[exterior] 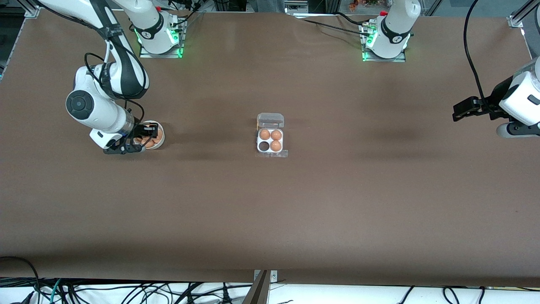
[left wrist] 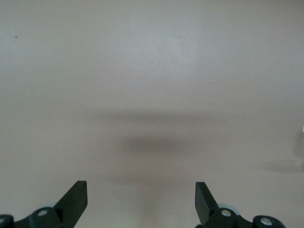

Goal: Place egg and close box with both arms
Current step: 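Lift the egg with the right gripper and carry it to the carton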

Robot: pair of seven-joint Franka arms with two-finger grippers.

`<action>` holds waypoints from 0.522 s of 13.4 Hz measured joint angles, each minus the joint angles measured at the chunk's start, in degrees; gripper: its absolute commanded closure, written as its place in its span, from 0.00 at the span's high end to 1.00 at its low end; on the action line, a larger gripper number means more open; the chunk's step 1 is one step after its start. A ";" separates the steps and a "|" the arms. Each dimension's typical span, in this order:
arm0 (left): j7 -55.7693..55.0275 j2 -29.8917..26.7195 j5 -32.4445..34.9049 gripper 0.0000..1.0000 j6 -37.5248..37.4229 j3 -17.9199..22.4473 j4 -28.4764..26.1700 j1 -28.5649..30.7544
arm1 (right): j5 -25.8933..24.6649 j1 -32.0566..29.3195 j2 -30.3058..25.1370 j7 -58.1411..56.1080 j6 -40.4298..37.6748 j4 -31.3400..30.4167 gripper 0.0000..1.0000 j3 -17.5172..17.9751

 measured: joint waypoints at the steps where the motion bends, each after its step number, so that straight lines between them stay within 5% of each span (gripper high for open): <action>1: 0.00 0.00 0.00 1.00 0.00 0.00 0.00 0.00 | 0.04 1.04 0.22 1.51 -1.69 1.75 0.09 0.16; 7: 0.00 0.00 0.00 1.00 0.00 -0.08 0.01 -0.08 | 0.43 12.60 5.67 19.66 -3.24 11.03 0.09 0.68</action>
